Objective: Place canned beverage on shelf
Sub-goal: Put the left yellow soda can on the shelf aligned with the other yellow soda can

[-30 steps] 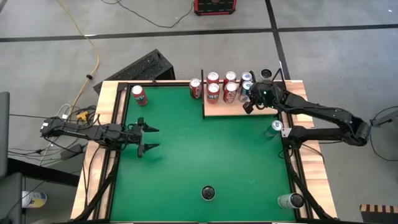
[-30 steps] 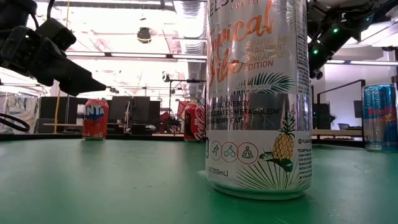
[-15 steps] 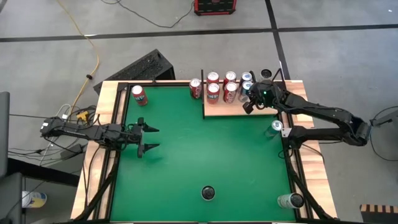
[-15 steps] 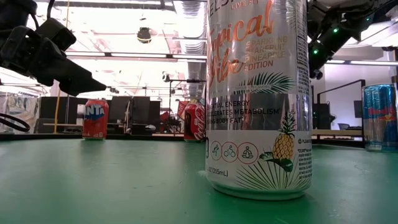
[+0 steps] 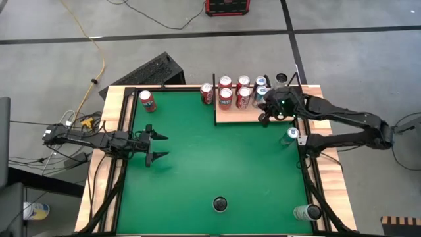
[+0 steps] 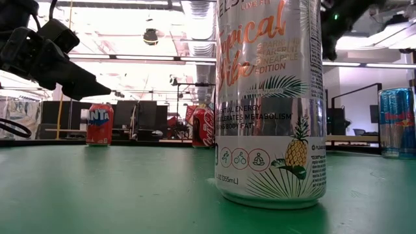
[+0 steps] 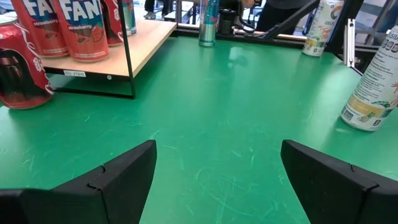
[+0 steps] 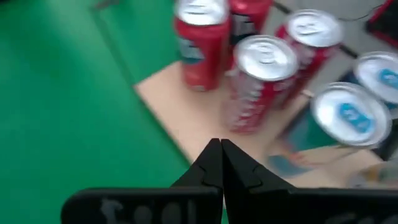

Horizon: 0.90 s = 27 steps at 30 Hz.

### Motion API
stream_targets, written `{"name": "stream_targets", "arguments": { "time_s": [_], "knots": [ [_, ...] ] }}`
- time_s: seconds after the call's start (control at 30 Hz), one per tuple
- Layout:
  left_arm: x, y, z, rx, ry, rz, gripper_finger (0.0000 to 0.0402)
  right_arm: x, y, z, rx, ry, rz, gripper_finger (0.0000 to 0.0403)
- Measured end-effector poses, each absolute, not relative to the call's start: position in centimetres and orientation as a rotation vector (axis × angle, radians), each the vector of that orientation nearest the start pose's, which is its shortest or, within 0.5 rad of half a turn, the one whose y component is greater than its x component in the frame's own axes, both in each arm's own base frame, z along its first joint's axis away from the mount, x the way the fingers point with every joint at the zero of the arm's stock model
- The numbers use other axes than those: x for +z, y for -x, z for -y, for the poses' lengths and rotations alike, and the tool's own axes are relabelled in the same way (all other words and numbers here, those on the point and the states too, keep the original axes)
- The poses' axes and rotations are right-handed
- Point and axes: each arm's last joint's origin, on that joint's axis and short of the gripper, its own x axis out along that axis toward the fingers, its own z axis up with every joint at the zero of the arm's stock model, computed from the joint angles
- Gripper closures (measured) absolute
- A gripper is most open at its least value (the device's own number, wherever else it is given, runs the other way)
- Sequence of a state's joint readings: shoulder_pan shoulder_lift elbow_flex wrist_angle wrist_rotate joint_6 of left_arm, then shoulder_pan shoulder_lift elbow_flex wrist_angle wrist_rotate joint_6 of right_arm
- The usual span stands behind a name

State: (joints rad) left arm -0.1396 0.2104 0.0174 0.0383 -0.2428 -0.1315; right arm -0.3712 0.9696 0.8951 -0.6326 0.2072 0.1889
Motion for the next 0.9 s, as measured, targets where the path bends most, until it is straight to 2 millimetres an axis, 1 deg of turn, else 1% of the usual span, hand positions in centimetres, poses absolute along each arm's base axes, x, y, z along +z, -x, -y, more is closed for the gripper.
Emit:
{"name": "stream_targets", "arguments": {
  "time_s": [0.07, 0.13, 0.23, 0.37, 0.53, 0.6, 0.7, 0.77, 0.9],
  "knots": [
    [15.6, -10.8, 0.8, 0.113, 0.102, -0.145, 0.0072, 30.7, -18.1, 6.2, -0.573, -0.270, -0.658, 0.0383],
    [15.6, -10.8, 0.8, 0.113, 0.102, -0.145, 0.0072, 31.2, -18.6, 4.4, -0.500, -0.301, -0.637, 0.0383],
    [15.6, -10.8, 0.8, 0.113, 0.102, -0.145, 0.0072, 31.5, -19.2, 1.4, -0.369, -0.335, -0.616, 0.0383],
    [15.6, -10.8, 0.8, 0.113, 0.102, -0.145, 0.0072, 32.3, -19.6, -2.7, -0.188, -0.382, -0.541, 0.0383],
    [15.6, -10.8, 0.8, 0.113, 0.102, -0.145, 0.0072, 32.9, -20.7, -7.8, -0.008, -0.409, -0.418, 0.0383],
    [15.6, -10.8, 0.8, 0.112, 0.102, -0.145, 0.0072, 33.6, -21.3, -9.6, 0.049, -0.408, -0.392, 0.0383],
    [15.6, -10.8, 0.8, 0.113, 0.102, -0.146, 0.0072, 33.9, -22.4, -12.4, 0.072, -0.370, -0.452, 0.0383],
    [15.6, -10.8, 0.8, 0.113, 0.102, -0.146, 0.0072, 34.6, -23.2, -14.2, 0.097, -0.338, -0.488, 0.0383],
    [15.6, -10.8, 0.8, 0.113, 0.101, -0.146, 0.0072, 35.5, -24.3, -17.2, 0.127, -0.263, -0.588, 0.0382]
  ]
}}
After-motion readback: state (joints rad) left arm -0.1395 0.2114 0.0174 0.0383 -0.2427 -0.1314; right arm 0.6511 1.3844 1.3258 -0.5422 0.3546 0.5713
